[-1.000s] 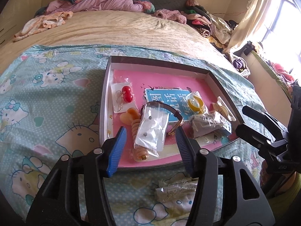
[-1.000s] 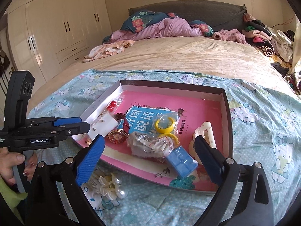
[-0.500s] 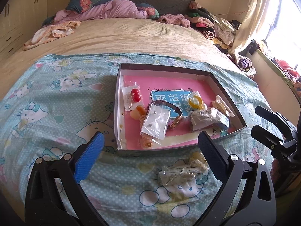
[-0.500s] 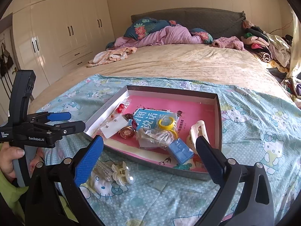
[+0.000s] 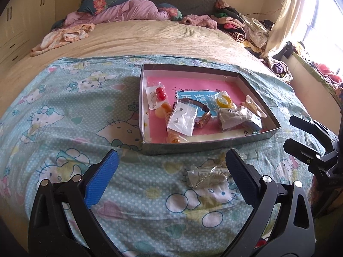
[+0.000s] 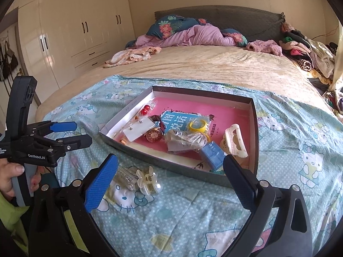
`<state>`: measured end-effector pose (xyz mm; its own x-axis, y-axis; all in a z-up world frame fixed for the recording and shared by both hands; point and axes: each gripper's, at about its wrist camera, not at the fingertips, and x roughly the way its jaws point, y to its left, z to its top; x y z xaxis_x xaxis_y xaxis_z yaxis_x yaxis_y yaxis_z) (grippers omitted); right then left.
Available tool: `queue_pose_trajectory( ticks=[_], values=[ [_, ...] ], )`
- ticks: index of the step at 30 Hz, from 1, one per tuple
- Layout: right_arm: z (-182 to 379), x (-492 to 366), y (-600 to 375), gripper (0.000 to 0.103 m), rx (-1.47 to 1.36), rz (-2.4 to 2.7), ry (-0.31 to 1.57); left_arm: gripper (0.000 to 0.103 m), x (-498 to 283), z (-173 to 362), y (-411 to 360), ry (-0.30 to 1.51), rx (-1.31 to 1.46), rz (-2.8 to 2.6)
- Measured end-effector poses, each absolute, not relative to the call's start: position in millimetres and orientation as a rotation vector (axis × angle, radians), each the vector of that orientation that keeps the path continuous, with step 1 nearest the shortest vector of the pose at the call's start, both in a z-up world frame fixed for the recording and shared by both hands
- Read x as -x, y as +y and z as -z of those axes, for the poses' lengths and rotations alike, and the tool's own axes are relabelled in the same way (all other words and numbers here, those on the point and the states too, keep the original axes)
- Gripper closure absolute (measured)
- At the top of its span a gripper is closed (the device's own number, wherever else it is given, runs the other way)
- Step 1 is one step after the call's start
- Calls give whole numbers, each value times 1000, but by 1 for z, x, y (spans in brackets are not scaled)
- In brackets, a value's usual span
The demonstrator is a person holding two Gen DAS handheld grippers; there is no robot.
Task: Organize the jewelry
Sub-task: 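Grasp the white claw hair clip with the right tool while the left tool grasps the bagged silver comb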
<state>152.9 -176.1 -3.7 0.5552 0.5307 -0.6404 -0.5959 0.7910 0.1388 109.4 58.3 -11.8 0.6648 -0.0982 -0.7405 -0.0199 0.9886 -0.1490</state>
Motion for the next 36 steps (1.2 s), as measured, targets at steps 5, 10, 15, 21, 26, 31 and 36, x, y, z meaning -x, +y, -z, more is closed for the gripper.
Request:
queue_pose_trajectory(
  ticks=[5,10,15,21,26,31,36],
  values=[
    [17,-152,-169,5,122,-678,762,10,-100,22,59,866,137,44],
    [36,-154,-162,5,127,-707,818,10,-94,34,61,899,129,48],
    [57,-160,-152,26,171,-726,869,10,-91,48,57,936,121,71],
    [70,-164,-141,37,185,-784,885,10,-94,59,47,970,106,106],
    [78,-172,-132,51,189,-827,897,10,-101,68,40,997,110,136],
    [79,-172,-132,68,176,-883,880,10,-108,73,34,1007,138,164],
    [72,-173,-146,68,131,-874,870,10,-123,78,23,1021,158,191]
  ],
)
